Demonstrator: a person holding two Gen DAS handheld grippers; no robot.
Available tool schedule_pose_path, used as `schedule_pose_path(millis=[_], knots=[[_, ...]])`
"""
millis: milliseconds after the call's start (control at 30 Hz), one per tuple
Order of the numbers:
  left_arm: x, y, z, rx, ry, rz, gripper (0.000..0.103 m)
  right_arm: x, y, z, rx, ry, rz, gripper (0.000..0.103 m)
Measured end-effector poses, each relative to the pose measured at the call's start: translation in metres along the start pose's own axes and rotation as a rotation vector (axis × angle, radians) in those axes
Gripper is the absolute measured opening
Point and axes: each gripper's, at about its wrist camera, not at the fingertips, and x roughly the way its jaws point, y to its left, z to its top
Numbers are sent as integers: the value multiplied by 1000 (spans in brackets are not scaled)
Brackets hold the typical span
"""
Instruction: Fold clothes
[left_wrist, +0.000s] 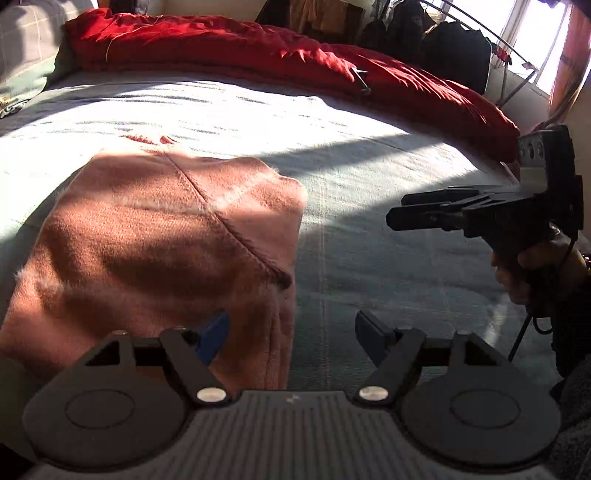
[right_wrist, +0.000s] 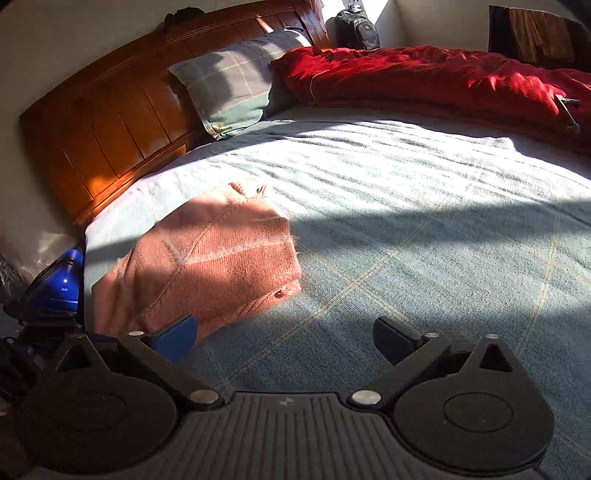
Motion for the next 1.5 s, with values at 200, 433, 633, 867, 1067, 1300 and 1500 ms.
schedule_pose_path(millis=[200, 433, 633, 867, 1067, 1300, 1500], knots=[[49, 52, 64, -2, -66, 97, 79, -5, -3, -15, 26, 30, -49, 103], [106, 112, 56, -182, -14, 120, 85, -20, -13, -25, 68, 36, -110, 103], [96, 75, 64, -61, 32, 191, 85, -17, -17, -27, 82, 67, -145, 103], [92, 40, 68, 3, 34, 198, 85, -18, -14, -26, 70, 78, -190, 103], [95, 29, 70, 28, 25, 170, 86, -25, -17, -24, 96, 75, -253, 103], [105, 30, 66, 40, 32, 152, 86, -15, -14, -16, 101, 78, -299, 103], [111, 37, 62, 17, 51, 180, 89, -16, 0, -7, 31, 64, -289, 103]])
